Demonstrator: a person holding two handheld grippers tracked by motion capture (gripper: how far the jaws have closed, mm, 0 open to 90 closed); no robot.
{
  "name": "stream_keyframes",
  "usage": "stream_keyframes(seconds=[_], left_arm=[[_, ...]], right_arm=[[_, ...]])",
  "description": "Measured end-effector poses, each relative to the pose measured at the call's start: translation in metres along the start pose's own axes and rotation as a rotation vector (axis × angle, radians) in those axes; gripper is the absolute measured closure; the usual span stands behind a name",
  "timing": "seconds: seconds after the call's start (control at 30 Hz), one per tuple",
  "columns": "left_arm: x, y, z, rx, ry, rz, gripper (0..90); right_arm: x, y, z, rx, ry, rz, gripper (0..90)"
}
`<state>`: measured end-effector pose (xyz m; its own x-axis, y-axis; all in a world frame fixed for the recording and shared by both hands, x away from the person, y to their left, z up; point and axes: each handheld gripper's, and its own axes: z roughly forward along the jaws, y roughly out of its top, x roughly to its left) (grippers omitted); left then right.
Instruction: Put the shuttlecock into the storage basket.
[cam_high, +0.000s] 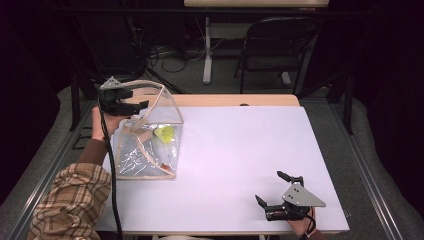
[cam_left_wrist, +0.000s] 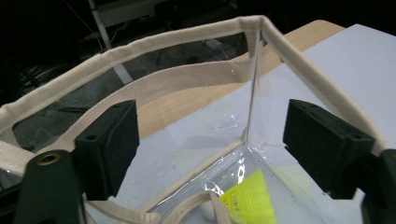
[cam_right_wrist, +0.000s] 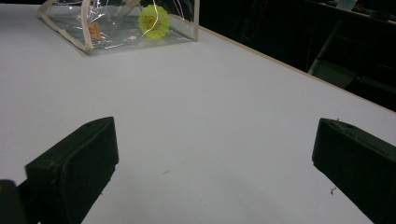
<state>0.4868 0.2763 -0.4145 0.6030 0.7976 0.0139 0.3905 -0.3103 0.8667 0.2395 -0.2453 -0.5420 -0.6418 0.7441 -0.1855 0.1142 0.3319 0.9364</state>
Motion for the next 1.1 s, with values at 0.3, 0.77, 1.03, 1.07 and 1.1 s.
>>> stream_keyframes(seconds=[0.3,0.77,1.03,1.07,1.1], left_arm=[[-0.013,0.007,-0.014,-0.026,0.01,0.012,8.4],[-0.035,0.006,-0.029,-0.062,0.035,0.027,0.1],[-0.045,0.002,-0.036,-0.074,0.025,0.029,0.0],[-0.046,0.002,-0.037,-0.074,0.02,0.032,0.1],[-0.047,0.002,-0.038,-0.074,0.021,0.036,0.0]], right_arm=[[-0.001,-0.001,0.0,-0.002,0.004,0.01,0.0],[-0.001,-0.001,-0.001,-0.006,0.004,0.009,0.0],[0.001,0.0,0.0,0.003,0.002,0.004,0.0],[0.001,0.0,0.0,0.005,0.001,0.005,0.0],[0.001,0.0,0.0,0.006,0.0,0.005,0.0]])
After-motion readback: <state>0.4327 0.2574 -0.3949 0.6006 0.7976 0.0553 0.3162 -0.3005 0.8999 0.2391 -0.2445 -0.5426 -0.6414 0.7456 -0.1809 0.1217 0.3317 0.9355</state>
